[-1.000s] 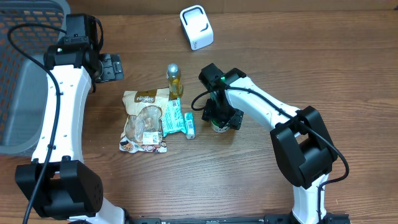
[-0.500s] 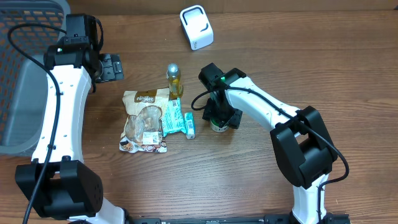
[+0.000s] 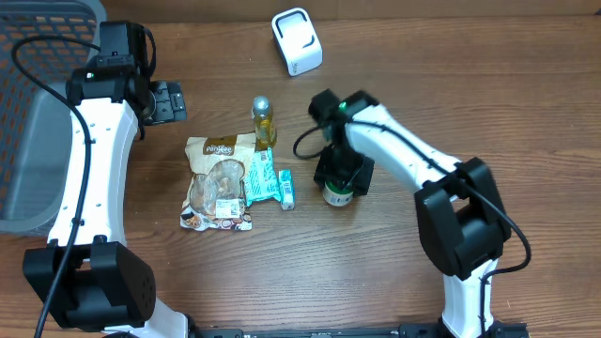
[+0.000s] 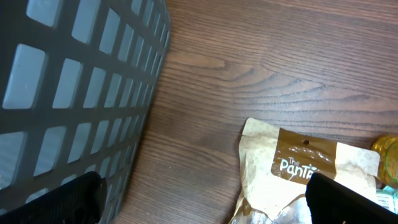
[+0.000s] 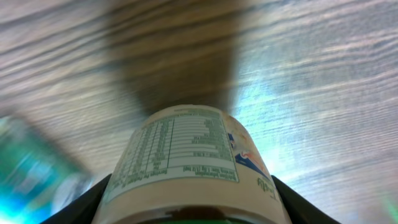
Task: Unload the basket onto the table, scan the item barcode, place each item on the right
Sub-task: 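Lift the green-lidded jar with the right gripper and tilt it, then carry the jar with the right gripper toward the white scanner, then hold the jar label in front of the white scanner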
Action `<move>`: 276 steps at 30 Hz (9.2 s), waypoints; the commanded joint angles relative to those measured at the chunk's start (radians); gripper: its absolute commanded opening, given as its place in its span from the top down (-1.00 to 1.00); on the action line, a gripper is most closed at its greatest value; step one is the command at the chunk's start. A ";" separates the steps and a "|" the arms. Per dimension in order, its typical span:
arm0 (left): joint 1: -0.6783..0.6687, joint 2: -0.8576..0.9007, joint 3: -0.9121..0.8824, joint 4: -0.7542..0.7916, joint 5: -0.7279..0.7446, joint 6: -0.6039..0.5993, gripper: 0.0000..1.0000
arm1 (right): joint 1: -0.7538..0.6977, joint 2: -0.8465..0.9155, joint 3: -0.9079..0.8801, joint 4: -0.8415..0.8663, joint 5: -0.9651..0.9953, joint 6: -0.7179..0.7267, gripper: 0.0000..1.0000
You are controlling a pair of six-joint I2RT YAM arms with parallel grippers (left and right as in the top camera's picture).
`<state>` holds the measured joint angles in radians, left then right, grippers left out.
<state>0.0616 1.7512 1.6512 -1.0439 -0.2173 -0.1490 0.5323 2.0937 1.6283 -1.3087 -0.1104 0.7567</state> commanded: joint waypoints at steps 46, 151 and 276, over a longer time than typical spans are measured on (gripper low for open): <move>0.010 -0.012 0.022 0.002 0.001 0.014 -0.99 | -0.086 -0.010 0.100 -0.386 -0.812 -0.134 -0.17; 0.010 -0.012 0.022 0.002 0.001 0.014 -0.99 | -0.085 -0.010 0.100 -0.386 -0.827 -0.133 -0.17; 0.010 -0.012 0.022 0.002 0.001 0.014 -0.99 | -0.135 0.436 0.517 1.310 0.121 -0.660 0.45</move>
<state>0.0616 1.7512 1.6520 -1.0435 -0.2173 -0.1490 0.3973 2.5179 2.1368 -0.0341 -0.0143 0.1036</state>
